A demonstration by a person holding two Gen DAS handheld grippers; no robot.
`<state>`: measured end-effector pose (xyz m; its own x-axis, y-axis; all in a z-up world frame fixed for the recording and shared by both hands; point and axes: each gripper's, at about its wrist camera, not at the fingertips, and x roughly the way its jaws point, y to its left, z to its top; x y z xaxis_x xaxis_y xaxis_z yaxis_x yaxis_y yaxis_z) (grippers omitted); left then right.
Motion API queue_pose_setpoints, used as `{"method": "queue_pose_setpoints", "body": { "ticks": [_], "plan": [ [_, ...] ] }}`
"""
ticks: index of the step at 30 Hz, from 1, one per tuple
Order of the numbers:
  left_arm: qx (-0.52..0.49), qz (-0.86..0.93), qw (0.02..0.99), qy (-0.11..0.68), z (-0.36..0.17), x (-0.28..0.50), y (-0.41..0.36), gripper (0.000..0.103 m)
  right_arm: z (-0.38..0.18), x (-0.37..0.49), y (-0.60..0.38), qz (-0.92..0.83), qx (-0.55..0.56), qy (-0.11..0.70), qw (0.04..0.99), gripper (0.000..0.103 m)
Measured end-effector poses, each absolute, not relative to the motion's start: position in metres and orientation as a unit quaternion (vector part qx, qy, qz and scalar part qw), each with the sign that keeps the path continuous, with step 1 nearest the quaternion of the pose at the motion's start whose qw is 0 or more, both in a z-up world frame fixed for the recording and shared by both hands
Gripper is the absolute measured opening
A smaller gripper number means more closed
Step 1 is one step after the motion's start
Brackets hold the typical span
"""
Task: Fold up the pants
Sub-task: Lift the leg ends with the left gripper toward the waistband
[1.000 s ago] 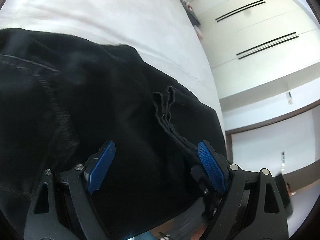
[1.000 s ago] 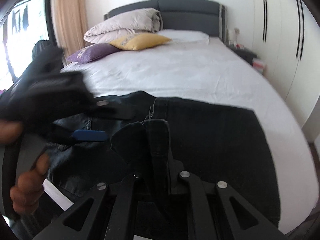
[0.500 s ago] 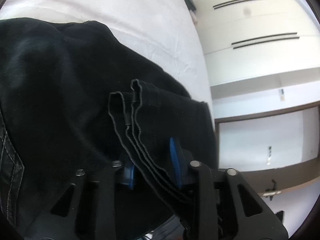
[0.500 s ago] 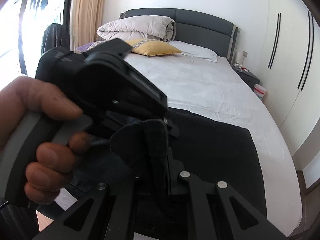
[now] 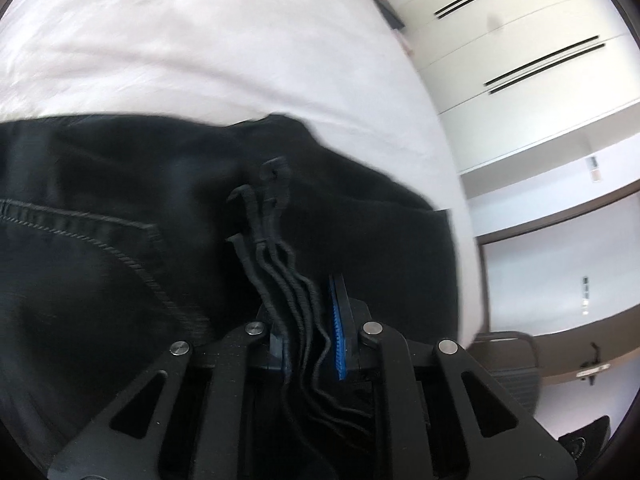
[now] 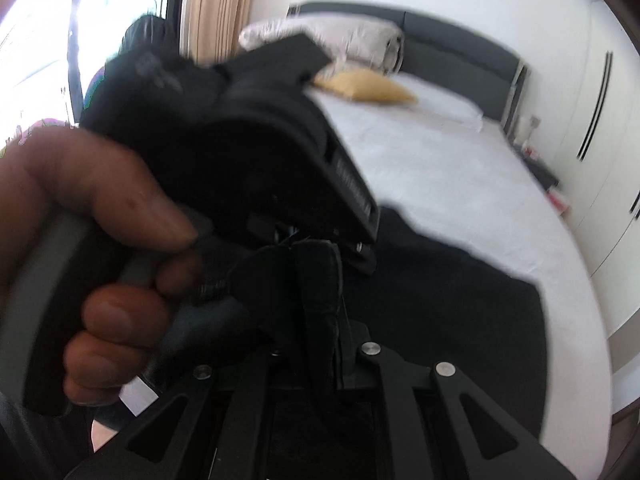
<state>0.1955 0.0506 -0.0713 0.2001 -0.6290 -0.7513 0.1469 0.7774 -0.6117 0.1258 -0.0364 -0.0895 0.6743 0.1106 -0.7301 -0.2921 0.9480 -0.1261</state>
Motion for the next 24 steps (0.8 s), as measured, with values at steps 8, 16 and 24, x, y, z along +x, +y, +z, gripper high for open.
{"method": "queue_pose_setpoints", "body": {
  "ticks": [8, 16, 24],
  "plan": [
    [-0.179, -0.233, 0.766, 0.571, -0.067, 0.178, 0.058, 0.016, -0.094, 0.120, -0.060, 0.169, -0.030, 0.447, 0.878, 0.060],
    [-0.145, -0.199, 0.837, 0.488, 0.002, 0.159, 0.083, 0.017, -0.040, 0.111, -0.189, 0.190, 0.193, 0.393, 0.879, 0.068],
    [-0.104, -0.288, 0.790, 0.532, -0.040, 0.145, -0.011, 0.017, -0.110, 0.202, -0.274, 0.187, 0.407, 0.413, 0.793, 0.068]
  ]
}}
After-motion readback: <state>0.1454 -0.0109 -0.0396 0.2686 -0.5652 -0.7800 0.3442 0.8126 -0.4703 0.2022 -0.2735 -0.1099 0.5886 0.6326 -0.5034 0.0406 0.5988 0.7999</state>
